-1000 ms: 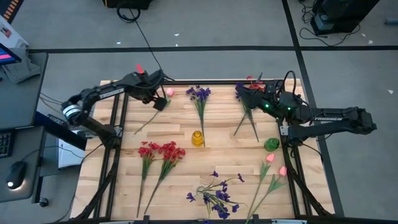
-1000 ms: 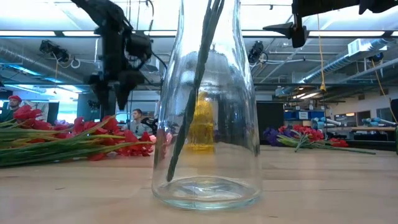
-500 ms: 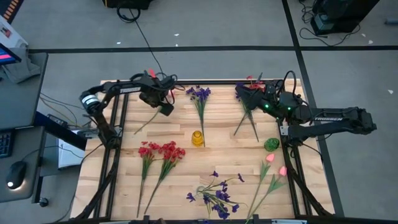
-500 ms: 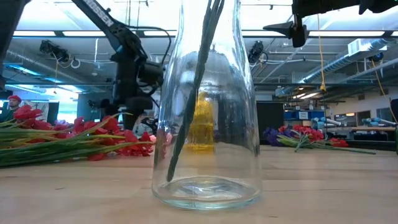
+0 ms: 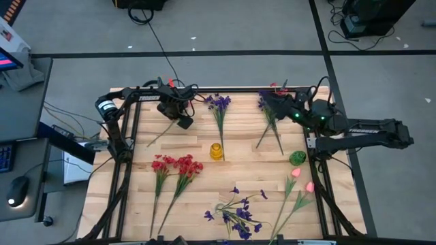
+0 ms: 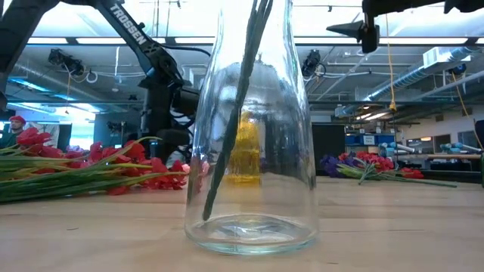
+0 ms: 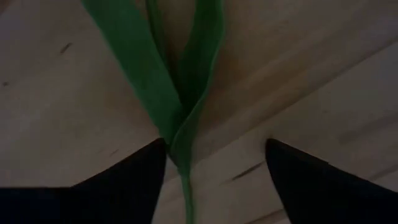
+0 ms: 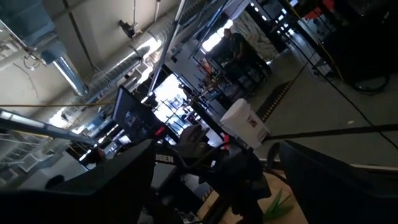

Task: Sort flowers into vase by color
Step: Put the top pink tulip into the green vase

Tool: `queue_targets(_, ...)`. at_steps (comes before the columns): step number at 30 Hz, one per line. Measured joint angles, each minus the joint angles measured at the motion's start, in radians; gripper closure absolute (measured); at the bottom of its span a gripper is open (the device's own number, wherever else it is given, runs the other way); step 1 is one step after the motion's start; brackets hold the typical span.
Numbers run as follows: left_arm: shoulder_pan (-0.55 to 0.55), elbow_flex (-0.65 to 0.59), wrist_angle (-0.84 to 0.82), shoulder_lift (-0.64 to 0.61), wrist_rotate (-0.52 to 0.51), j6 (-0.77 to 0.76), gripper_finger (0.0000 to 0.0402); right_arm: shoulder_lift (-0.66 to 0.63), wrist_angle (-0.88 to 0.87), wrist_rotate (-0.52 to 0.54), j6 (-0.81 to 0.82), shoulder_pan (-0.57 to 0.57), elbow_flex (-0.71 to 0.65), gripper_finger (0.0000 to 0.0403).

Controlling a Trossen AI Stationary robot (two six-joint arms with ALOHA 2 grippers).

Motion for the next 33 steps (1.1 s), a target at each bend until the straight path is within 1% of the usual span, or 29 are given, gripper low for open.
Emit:
queue_targets(12,0.0,0.0,-0.001,0.0,-0.007,0.001,0.0353,-0.008,-0.006,0.004,-0.008,0.0,0.0,0.0051)
queue_targets(14,0.0,0.0,0.0,0.0,-0.009,0.001,0.0383,-0.008,-0.006,0.004,-0.011,0.0,0.0,0.0051)
queue_targets(16,0.0,0.0,0.001,0.0,-0.009,-0.004,0.039,-0.008,-0.006,0.004,-0.02,0.0,0.0,0.0051)
queue_targets(20,0.0,0.013,-0.023,0.001,-0.009,-0.025,0.0383,-0.009,-0.015,0.026,-0.034,0.0,0.0,0.0051)
queue_targets(23,0.0,0.054,-0.055,-0.009,0.0,-0.023,0.0387,-0.022,-0.075,0.074,-0.024,-0.001,0.0,0.0051)
queue_targets(25,0.0,0.093,-0.067,-0.032,0.004,-0.023,0.039,-0.037,-0.133,0.077,0.005,-0.01,0.0,0.0051)
queue_targets(27,0.0,0.137,-0.065,-0.062,0.014,-0.02,0.0391,-0.057,-0.225,0.019,0.017,-0.027,0.012,0.0051)
queue_targets(30,-0.001,0.209,-0.062,-0.11,0.033,0.006,0.0392,-0.078,-0.425,-0.085,-0.005,-0.055,0.079,0.0051)
queue_targets(31,-0.003,0.236,-0.058,-0.126,0.038,0.017,0.0392,-0.083,-0.497,-0.105,-0.025,-0.062,0.108,0.0051)
queue_targets(33,-0.006,0.28,-0.04,-0.157,0.066,0.049,0.0392,-0.09,-0.636,-0.108,-0.066,-0.077,0.171,0.0051)
